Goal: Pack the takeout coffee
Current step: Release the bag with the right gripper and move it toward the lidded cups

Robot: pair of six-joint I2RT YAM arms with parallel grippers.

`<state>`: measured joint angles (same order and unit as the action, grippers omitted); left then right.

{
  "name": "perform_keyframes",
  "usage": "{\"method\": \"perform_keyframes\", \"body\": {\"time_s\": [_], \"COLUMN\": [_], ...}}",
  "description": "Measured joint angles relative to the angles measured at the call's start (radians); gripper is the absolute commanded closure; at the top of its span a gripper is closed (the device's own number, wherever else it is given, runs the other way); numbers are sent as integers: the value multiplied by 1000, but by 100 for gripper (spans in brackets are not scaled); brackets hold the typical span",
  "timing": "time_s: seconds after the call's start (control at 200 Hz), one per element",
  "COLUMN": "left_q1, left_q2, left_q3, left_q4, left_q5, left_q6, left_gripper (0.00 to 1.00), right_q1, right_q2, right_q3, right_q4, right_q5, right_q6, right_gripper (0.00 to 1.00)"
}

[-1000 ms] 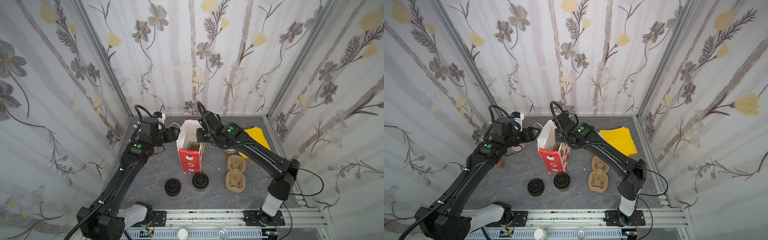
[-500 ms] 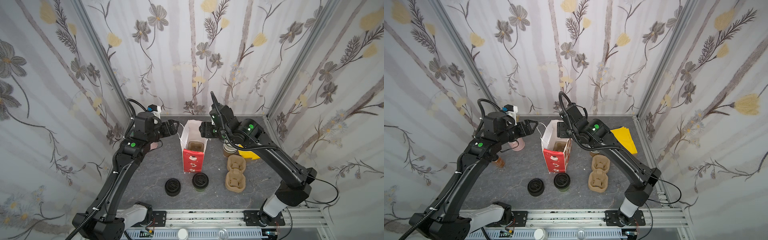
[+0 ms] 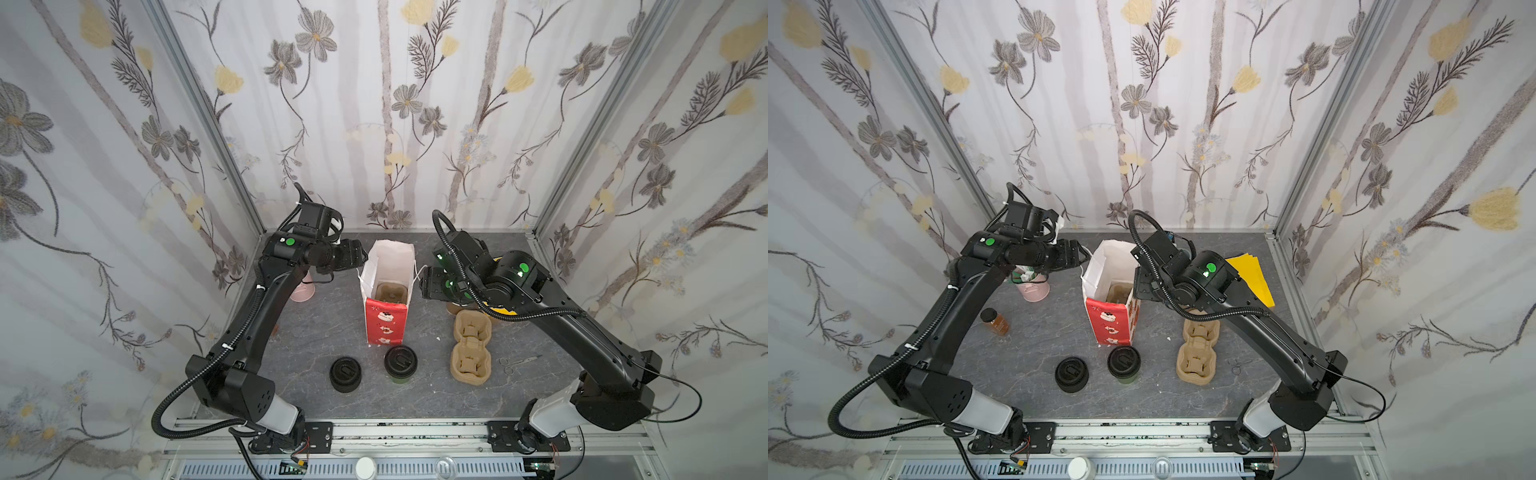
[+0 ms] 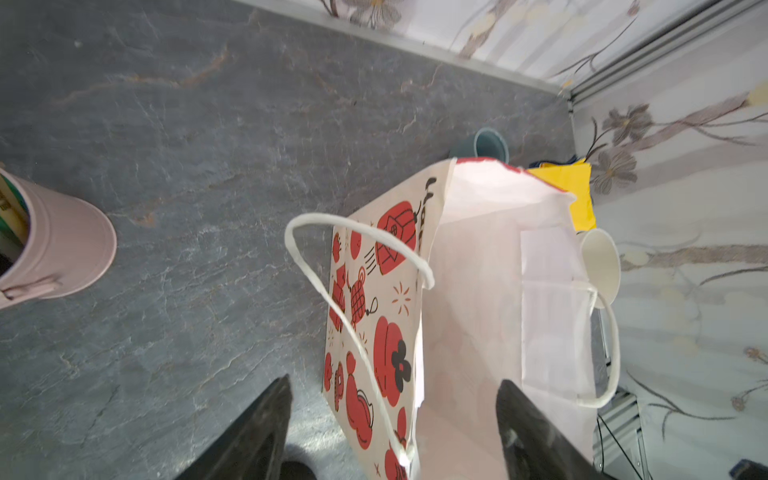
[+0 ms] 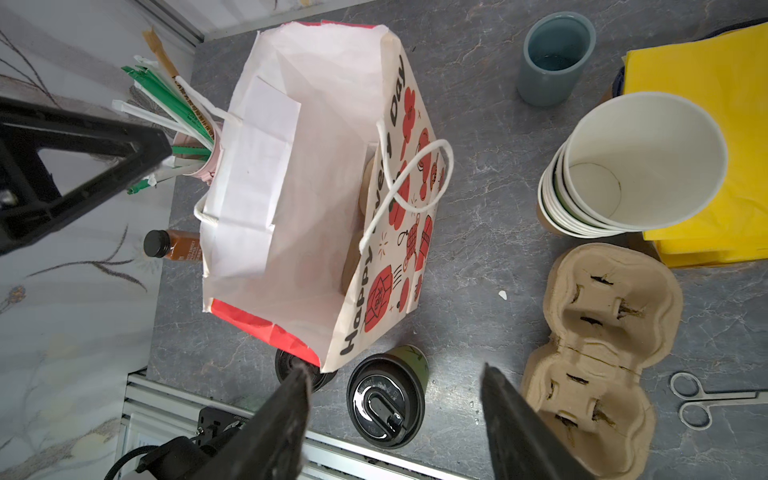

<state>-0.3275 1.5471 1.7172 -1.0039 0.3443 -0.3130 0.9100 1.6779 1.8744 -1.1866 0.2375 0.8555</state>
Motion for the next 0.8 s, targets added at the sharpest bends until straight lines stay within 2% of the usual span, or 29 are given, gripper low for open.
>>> {"method": "perform_keyframes", "body": {"time_s": [0.115, 0.275, 0.48, 0.689, 0.799], "left_q1": [-24, -64, -67, -68, -68], "left_q2": [42, 97, 169, 179, 179], "left_q3": [16, 64, 143, 144, 143], "left_q4": [-71, -108, -115, -123, -124], "left_q5": [19, 19, 8, -4, -19], "left_q6": [23, 44, 42, 19, 1], "left_gripper": [28, 49, 68, 83, 96], "right_q1": [0, 0, 0, 0, 0], "right_q2": [0, -3, -21, -30, -31], "right_q3": [-8, -29, -54, -69, -71], "right_q4": [-2, 0, 5, 19, 25], "right_q5": [8, 12, 12, 12, 12], "right_q6": [4, 8, 15, 19, 19], "right_gripper": [33, 34, 35, 35, 35]}}
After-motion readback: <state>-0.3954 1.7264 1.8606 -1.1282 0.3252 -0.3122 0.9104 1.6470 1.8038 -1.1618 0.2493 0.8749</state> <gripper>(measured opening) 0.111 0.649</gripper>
